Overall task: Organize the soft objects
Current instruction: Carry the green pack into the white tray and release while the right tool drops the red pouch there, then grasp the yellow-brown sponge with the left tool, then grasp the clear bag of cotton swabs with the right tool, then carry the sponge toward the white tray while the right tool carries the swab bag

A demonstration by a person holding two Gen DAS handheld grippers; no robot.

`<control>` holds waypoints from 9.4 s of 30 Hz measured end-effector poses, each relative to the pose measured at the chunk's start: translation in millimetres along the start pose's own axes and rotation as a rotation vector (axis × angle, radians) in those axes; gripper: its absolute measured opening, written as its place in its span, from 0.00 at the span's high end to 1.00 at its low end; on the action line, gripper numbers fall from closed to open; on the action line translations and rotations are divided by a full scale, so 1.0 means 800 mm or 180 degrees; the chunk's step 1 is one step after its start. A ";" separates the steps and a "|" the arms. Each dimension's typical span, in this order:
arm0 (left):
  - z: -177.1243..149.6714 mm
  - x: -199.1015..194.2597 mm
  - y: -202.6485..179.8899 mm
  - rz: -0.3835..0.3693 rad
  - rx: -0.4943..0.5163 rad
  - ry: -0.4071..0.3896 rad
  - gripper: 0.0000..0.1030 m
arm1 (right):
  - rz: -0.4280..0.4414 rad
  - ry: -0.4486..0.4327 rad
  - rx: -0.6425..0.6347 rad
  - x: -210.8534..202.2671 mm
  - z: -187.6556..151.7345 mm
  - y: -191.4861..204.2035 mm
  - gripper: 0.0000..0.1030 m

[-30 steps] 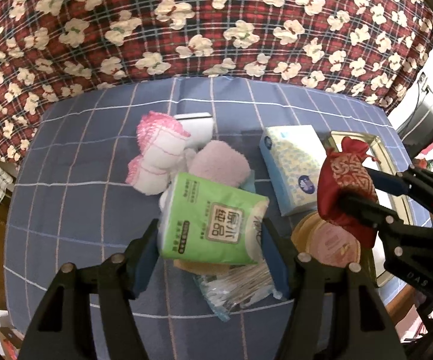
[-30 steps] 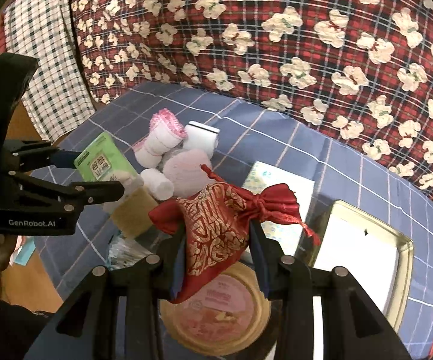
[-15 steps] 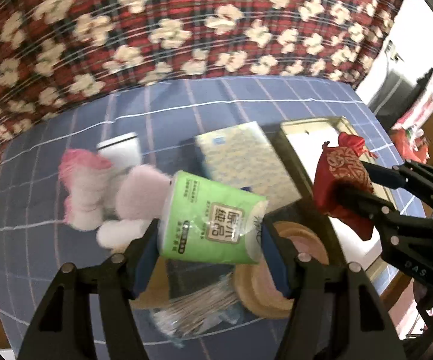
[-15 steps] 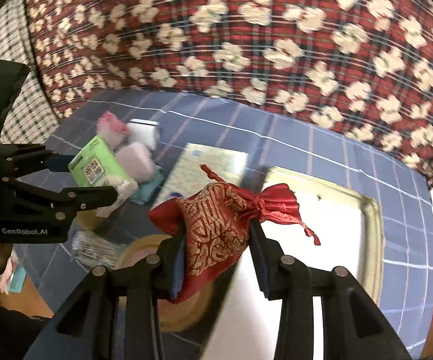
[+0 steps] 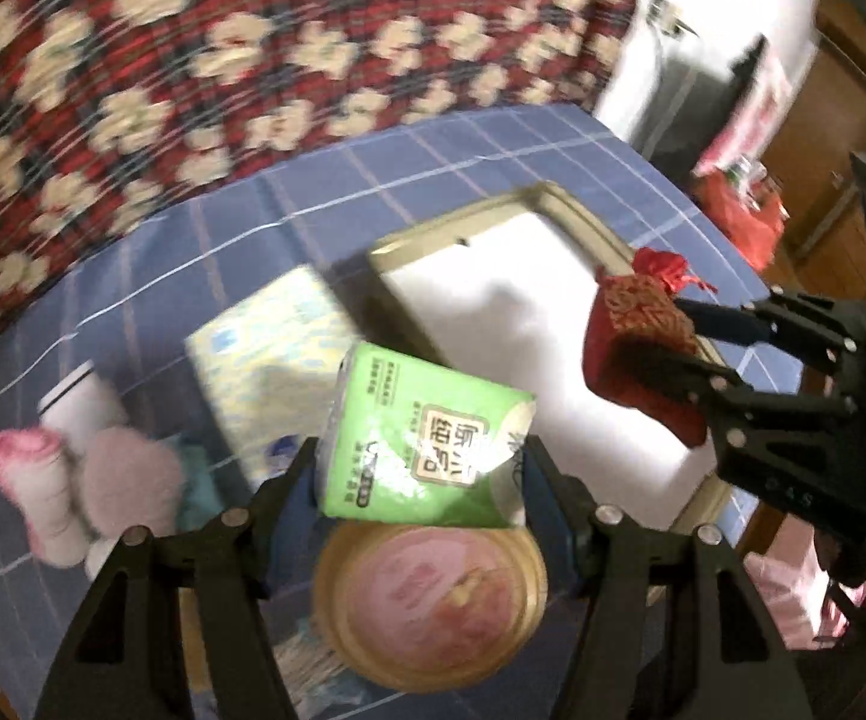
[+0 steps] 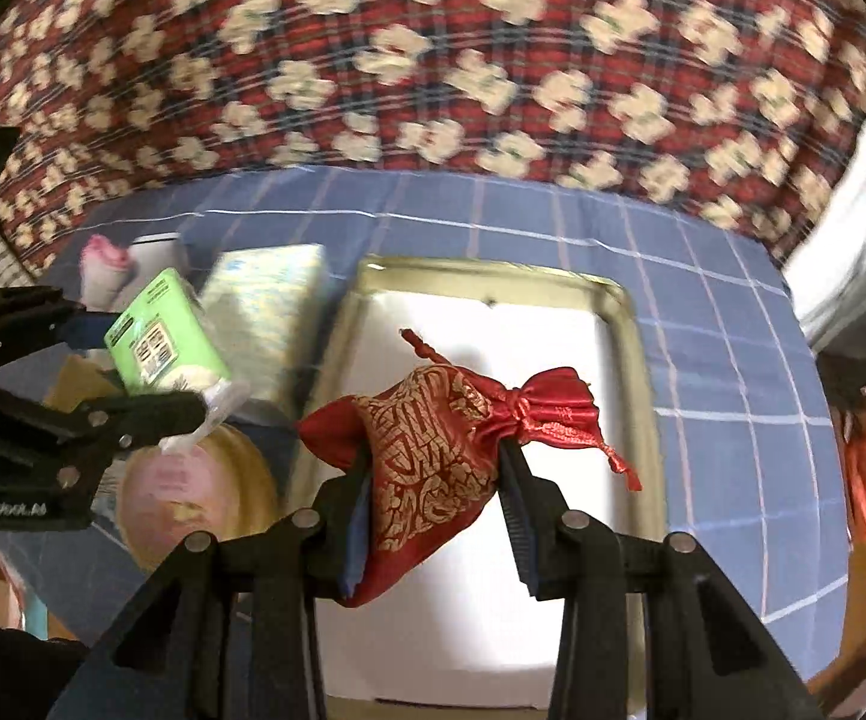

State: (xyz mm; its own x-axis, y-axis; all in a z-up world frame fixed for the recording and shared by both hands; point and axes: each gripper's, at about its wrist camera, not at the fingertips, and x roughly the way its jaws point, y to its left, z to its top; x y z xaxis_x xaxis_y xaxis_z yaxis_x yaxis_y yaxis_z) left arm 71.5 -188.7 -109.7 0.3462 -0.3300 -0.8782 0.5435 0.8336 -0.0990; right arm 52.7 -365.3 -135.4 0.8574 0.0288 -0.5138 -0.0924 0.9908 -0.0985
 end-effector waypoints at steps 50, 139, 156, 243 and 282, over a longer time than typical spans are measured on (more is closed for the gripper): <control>-0.001 0.028 -0.096 -0.0165 0.0857 0.0216 0.35 | -0.0581 0.0269 0.0592 -0.008 -0.053 -0.082 0.36; -0.264 -0.105 0.199 0.1082 -0.2237 0.0105 0.59 | 0.1068 0.0282 -0.3112 0.054 -0.040 0.329 0.36; -0.272 -0.115 0.183 0.1162 -0.2252 0.0132 0.59 | 0.1123 0.0513 -0.3113 0.094 -0.034 0.352 0.62; -0.132 -0.104 0.155 0.1021 -0.1487 -0.0088 0.59 | 0.1112 -0.0284 -0.1505 0.007 0.065 0.230 0.70; -0.016 -0.022 0.046 0.0396 -0.0374 0.0014 0.59 | 0.0385 -0.0255 -0.0527 -0.001 0.053 0.077 0.70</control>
State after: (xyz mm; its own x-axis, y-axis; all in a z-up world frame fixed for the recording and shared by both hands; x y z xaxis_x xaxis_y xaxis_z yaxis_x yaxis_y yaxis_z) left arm 75.8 -146.7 -103.6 0.4018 -0.2193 -0.8891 0.4035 0.9140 -0.0431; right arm 67.8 -298.7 -105.2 0.8720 0.1632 -0.4615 -0.2733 0.9445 -0.1824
